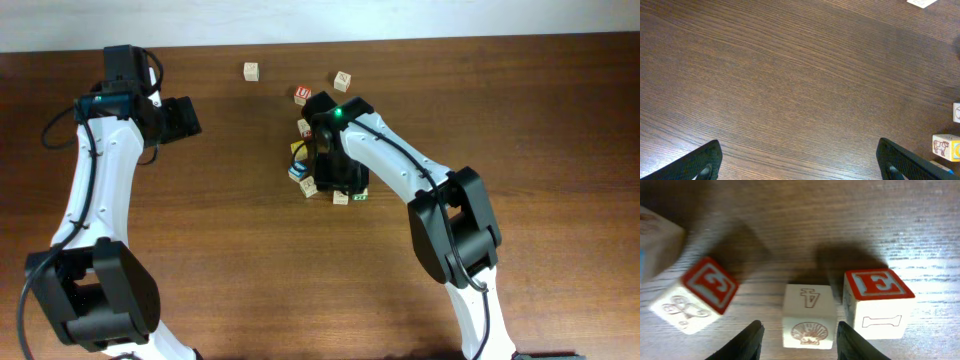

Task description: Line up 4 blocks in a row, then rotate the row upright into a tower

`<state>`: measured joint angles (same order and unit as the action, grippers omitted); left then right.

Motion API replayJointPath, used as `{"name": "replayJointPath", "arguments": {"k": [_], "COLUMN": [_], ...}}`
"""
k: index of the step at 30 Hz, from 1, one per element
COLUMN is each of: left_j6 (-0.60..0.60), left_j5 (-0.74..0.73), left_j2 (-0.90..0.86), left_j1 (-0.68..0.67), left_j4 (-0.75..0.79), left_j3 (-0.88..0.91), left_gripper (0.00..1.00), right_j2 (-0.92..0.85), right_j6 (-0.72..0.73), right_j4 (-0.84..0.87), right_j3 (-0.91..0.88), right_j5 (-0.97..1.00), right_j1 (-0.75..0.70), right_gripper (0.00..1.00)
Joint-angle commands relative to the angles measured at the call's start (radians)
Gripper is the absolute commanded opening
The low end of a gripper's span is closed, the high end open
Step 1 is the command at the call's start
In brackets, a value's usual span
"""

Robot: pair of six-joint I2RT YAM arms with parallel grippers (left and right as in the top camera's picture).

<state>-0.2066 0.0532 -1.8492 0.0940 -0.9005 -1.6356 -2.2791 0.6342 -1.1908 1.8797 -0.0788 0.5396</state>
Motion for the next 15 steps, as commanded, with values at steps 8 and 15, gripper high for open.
{"name": "replayJointPath", "arguments": {"k": [8, 15], "left_j6": [-0.006, -0.005], "left_j5": [0.008, 0.023], "left_j2": [-0.002, -0.002], "left_j1": [0.001, 0.001], "left_j4": [0.014, 0.017], "left_j3": [-0.022, -0.022], "left_gripper": [0.97, 0.98], "right_j2": [-0.02, -0.078], "right_j6": [-0.217, -0.549], "right_j4": [0.004, 0.045], "right_j3": [0.195, 0.185], "right_j5": [-0.048, -0.009], "right_j1": [0.051, 0.087], "right_gripper": [0.48, 0.47]}}
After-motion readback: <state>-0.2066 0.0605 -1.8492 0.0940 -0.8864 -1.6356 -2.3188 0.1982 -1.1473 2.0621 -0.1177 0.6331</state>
